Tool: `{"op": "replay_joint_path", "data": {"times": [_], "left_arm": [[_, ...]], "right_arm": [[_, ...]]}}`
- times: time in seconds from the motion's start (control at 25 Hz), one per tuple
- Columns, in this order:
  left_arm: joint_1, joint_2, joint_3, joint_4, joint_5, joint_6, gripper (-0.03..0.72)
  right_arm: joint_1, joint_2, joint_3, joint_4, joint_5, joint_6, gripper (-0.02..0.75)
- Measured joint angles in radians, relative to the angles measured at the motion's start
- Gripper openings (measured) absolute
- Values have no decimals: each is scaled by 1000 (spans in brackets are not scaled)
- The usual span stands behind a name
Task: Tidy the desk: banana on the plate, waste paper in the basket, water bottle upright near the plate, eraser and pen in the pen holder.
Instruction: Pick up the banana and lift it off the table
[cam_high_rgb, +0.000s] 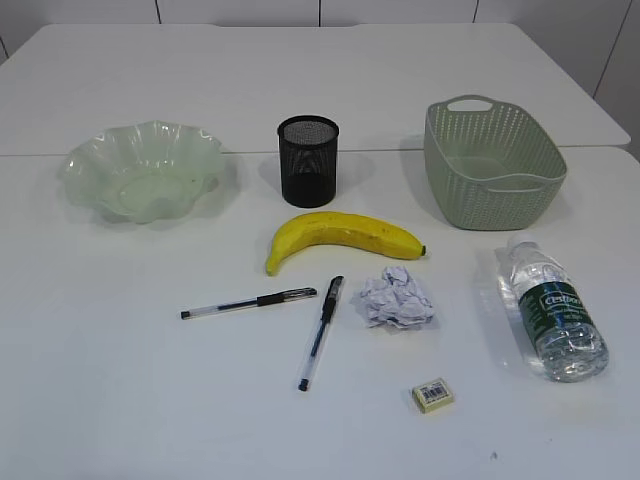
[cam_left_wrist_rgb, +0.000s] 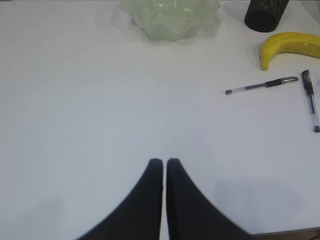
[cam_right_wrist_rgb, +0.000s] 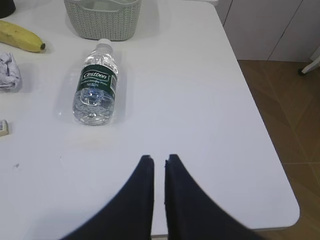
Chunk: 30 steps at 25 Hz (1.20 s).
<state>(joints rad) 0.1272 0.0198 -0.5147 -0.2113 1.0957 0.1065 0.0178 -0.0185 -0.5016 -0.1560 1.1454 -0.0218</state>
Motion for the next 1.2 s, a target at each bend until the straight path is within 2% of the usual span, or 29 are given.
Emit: {"op": "replay_joint_path", "data": {"times": [0.16,0.28,0.4,0.56,0.68,0.84,0.96,1.2], "left_arm": [[-5,82,-65,25,0,0,50],[-20,159,-160,126,-20,0,116],[-45,249,-248,243,-100,0,223],[-65,381,-301,364,-283,0,389],[-65,495,-308,402,-403,-25,460],[-111,648,-310,408,-538,-43,481],[-181,755,-351,410,-552,-46,483],[-334,926,-558,489,-469,-48,484]], "right_arm": [[0,45,-29,-20,47,2,136],[0,141,-60,-61,57,2,239],[0,238,-105,-96,59,2,323],[0,355,-187,-142,72,9,359],[0,453,-276,-169,111,34,362],[0,592,-431,-170,117,75,365],[0,694,-556,-144,117,87,365],[0,931,-769,-90,118,91,366]]}}
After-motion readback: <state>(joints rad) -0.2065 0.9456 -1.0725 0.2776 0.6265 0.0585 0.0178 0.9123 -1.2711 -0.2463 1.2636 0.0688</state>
